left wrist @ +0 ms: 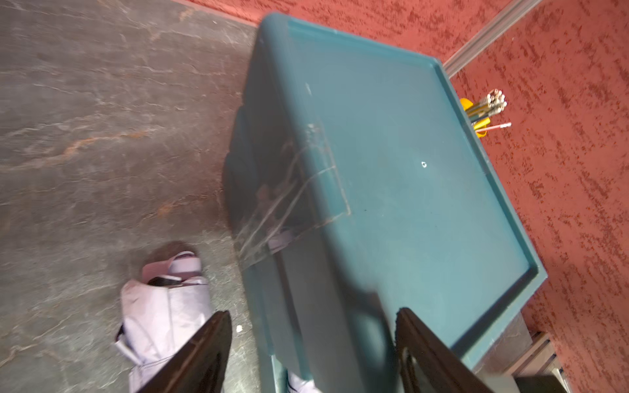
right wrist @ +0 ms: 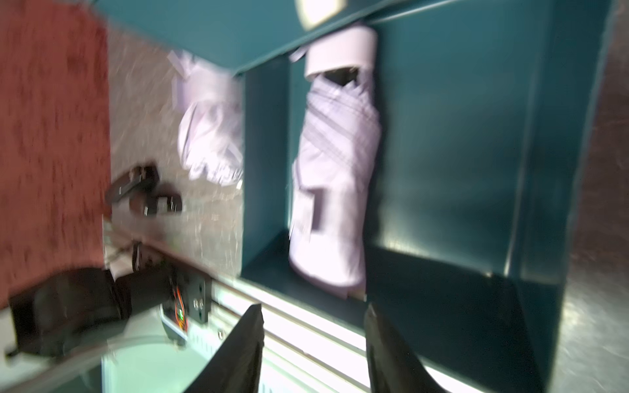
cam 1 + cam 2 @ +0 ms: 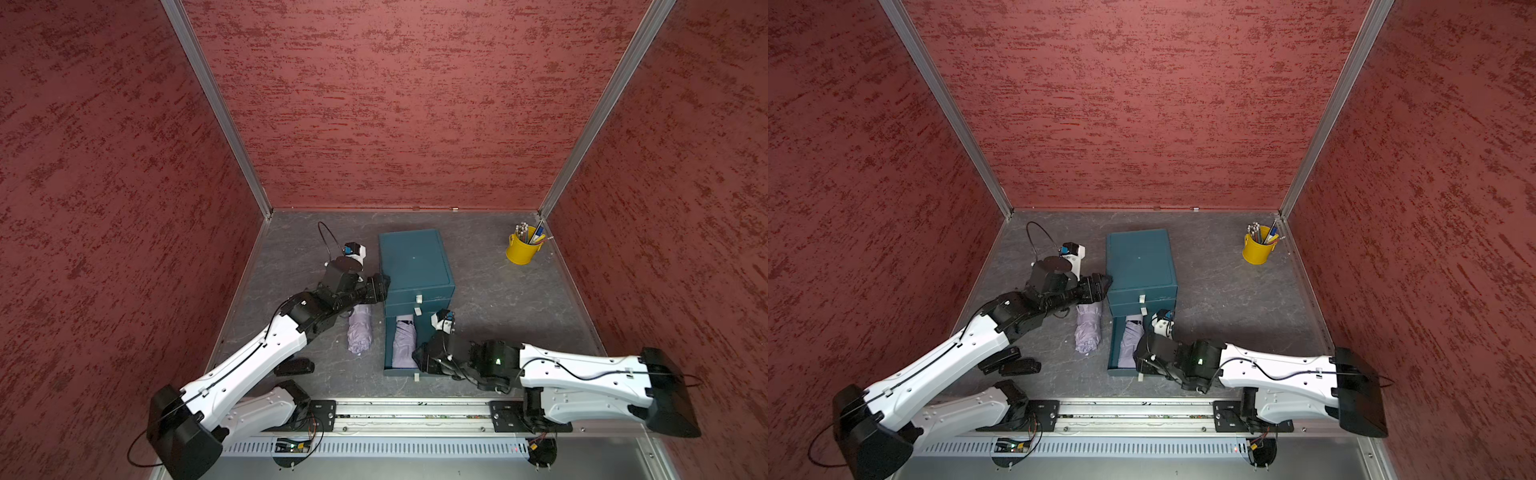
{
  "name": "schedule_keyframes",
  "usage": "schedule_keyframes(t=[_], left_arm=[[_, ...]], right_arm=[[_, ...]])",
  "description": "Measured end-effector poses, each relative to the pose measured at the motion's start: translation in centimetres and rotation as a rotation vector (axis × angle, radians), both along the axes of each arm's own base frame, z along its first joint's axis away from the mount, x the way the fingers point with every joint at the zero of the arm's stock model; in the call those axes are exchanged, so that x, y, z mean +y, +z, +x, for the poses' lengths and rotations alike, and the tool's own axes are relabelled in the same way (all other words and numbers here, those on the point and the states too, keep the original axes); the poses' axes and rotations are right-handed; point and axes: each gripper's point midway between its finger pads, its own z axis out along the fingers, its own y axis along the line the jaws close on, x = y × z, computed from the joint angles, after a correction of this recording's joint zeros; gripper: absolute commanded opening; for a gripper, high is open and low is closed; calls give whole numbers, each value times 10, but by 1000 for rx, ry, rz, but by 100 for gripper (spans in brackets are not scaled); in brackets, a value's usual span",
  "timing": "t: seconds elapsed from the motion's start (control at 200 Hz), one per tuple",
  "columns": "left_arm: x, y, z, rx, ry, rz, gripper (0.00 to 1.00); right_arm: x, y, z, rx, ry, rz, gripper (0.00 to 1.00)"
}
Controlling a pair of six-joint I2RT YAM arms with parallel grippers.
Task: Place the umbrella in the drawer by color
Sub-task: Place the umbrella in the drawer, then pick up the umbrella from the center of the board.
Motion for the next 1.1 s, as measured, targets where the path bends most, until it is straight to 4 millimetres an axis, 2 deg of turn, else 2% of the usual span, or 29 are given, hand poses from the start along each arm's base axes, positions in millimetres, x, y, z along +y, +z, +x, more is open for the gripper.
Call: schedule_keyframes(t=[0.115, 0.185, 0.255, 0.356, 0.466, 0.561, 0.631, 0.766, 1.102], left_arm=[[15, 15, -5, -25, 36, -33, 80], [23, 21, -8, -36, 56, -45, 81], [32, 19, -9, -32, 89, -49, 81], [55, -6, -13, 35, 175, -31, 81], [84, -44, -21, 135, 277, -6, 79], [100, -67, -31, 195, 330, -10, 79], [102, -76, -35, 222, 338, -20, 80], [97, -85, -35, 261, 325, -38, 82], [85, -107, -21, 326, 311, -57, 81]], right_arm=[[1, 7, -26, -53, 111, -13, 54], [-2, 2, -37, -64, 146, -49, 55], [-8, -5, -41, -63, 146, -89, 55], [-23, -9, -36, -71, 97, -137, 59], [-57, -8, -26, -88, -8, -217, 64], [-83, 2, -15, -110, -94, -277, 59], [-90, 5, -9, -116, -118, -302, 53], [-95, -4, 2, -114, -119, -372, 51], [-77, -28, 14, -92, 1, -459, 39]])
